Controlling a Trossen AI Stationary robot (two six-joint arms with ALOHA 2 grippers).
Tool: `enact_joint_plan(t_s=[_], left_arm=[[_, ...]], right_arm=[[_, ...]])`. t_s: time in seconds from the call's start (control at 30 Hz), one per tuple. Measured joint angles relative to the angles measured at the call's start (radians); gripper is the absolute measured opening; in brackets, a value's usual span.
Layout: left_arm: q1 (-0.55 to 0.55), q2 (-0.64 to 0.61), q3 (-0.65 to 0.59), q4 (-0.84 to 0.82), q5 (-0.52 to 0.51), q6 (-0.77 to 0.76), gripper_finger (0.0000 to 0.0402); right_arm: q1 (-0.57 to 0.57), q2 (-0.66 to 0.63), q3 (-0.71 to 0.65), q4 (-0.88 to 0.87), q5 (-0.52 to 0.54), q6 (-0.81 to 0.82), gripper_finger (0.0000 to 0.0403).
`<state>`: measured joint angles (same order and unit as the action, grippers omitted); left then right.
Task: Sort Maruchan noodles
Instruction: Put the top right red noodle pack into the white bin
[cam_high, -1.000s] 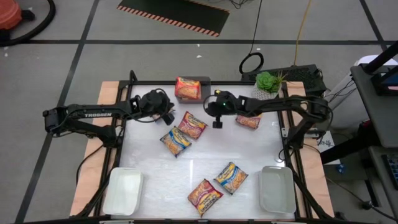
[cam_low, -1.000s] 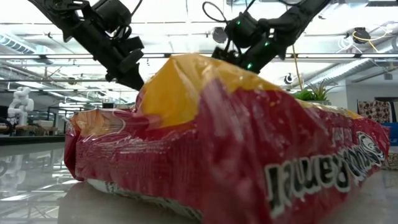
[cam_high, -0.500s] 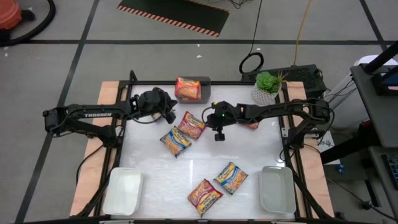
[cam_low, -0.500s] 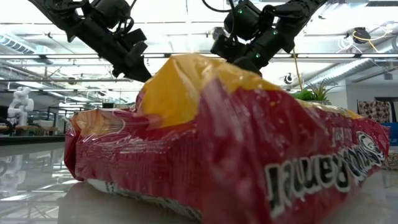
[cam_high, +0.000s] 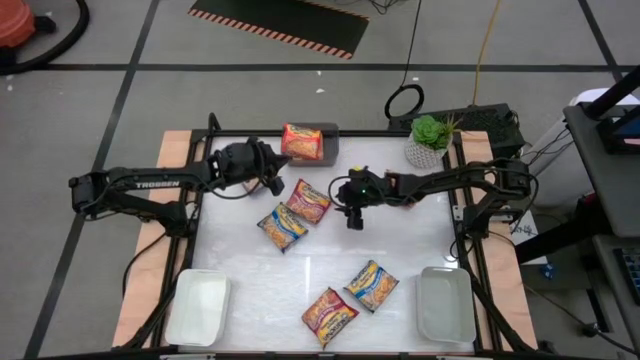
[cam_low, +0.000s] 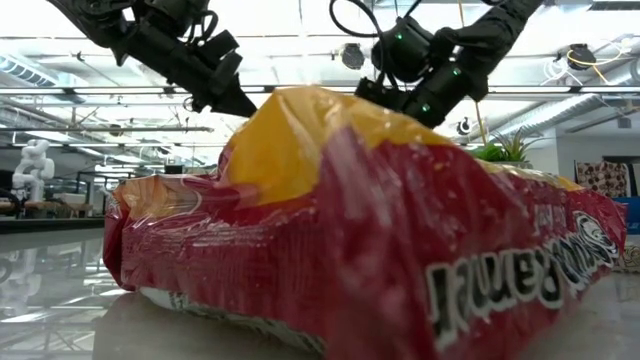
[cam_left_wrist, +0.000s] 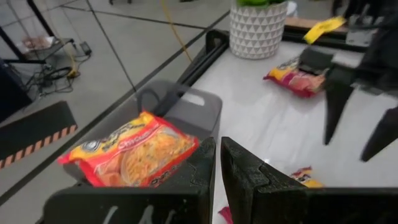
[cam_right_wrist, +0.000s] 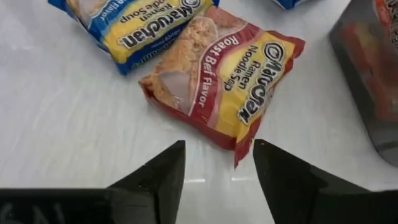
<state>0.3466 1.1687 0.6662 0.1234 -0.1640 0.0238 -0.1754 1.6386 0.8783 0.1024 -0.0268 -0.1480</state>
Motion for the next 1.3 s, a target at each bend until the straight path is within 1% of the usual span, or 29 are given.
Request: enact_joint_plan(t_s=[0.17,0.4,0.63,0.93,1.03,1.13,1.3], left_arm=[[0.0,0.0,0.03,0.002,0.035,0.0,0.0033],[0.0,0.0,0.035,0.002,0.036,-0.001,0.0033],[0.0,0.0,0.035,0.008,0.036,-0.008,0.0033],[0.0,0.0,0.035,0.008,0.036,-0.012,0.0033],[0.0,0.0,0.035,0.01,0.036,-0.014,0.0033],[-0.002,0.0,0.035,0.01,0.036,-0.019,0.0033],[-0.003,0.0,0.035,0.003,0.036,-0.025,0.0033]], right_arm=[[-0.013,0.0,-0.053,0.108,0.0,0.035,0.0192],[-0.015,0.019,-0.074,0.123,0.028,0.061,0.0192],[-0.015,0.117,-0.074,0.229,0.027,0.083,0.0192],[-0.015,0.223,-0.041,0.275,0.026,0.075,0.0186],[-0.016,0.264,-0.017,0.319,0.029,0.075,0.0166],[-0.015,0.286,-0.001,0.325,0.028,0.068,0.013],[-0.019,0.286,0.001,0.328,0.031,0.032,0.0033]])
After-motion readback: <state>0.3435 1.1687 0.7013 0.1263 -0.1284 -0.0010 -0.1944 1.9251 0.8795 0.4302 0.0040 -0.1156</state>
